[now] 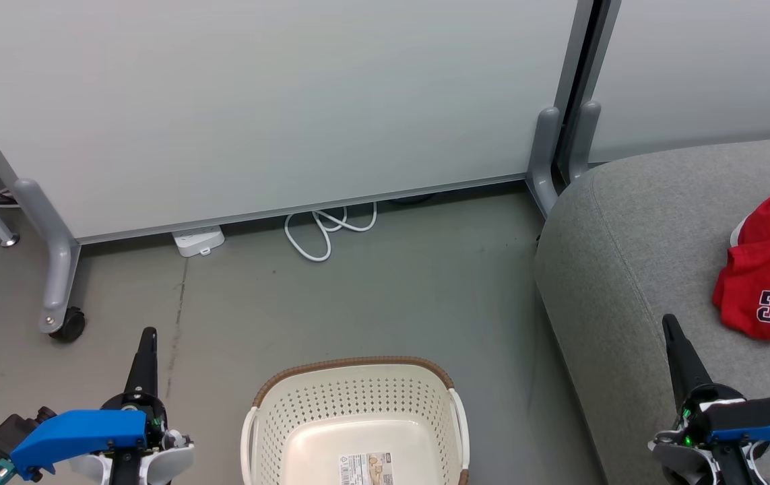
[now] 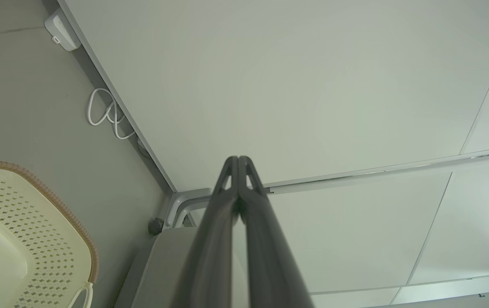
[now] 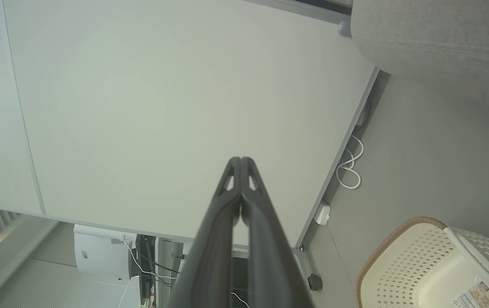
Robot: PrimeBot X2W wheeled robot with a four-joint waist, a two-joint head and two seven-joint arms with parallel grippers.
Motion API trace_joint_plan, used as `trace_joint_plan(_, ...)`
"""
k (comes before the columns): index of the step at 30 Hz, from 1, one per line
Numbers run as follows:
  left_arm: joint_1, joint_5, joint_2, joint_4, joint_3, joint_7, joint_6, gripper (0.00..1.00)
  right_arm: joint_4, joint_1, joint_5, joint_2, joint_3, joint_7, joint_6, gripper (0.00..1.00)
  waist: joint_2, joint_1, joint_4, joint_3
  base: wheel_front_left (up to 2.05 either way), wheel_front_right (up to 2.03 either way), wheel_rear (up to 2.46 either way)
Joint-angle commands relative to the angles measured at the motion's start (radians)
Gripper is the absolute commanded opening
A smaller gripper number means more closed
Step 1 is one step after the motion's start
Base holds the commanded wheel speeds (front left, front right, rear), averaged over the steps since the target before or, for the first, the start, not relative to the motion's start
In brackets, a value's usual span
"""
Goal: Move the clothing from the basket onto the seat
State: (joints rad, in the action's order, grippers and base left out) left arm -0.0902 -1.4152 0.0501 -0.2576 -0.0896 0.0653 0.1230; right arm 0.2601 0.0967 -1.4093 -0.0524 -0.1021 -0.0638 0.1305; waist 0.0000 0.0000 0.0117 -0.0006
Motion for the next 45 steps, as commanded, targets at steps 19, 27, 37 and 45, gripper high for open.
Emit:
trace_joint_plan(19, -0.022, -0.147, 0.000, 0.013, -0.021, 0.039, 0.010, 0.00, -0.015, 0.017, -0.152, 0.002, -0.011, -0.041, 0.000, 0.00, 0.0000, 0.0000, -0.008, 0.003, 0.00, 0.00, 0.00)
trace_joint_plan(27, -0.025, -0.201, 0.000, 0.015, -0.027, 0.052, 0.012, 0.00, -0.017, 0.018, -0.207, 0.003, -0.014, -0.054, 0.000, 0.00, 0.0000, 0.0000, -0.012, 0.004, 0.00, 0.00, 0.00)
trace_joint_plan(37, -0.023, -0.199, 0.000, 0.014, -0.027, 0.053, 0.012, 0.00, -0.017, 0.018, -0.205, 0.003, -0.014, -0.054, 0.000, 0.00, 0.0000, 0.0000, -0.012, 0.004, 0.00, 0.00, 0.00)
trace_joint_plan(45, -0.023, -0.199, 0.000, 0.014, -0.027, 0.053, 0.012, 0.00, -0.017, 0.018, -0.205, 0.003, -0.014, -0.054, 0.000, 0.00, 0.0000, 0.0000, -0.012, 0.004, 0.00, 0.00, 0.00)
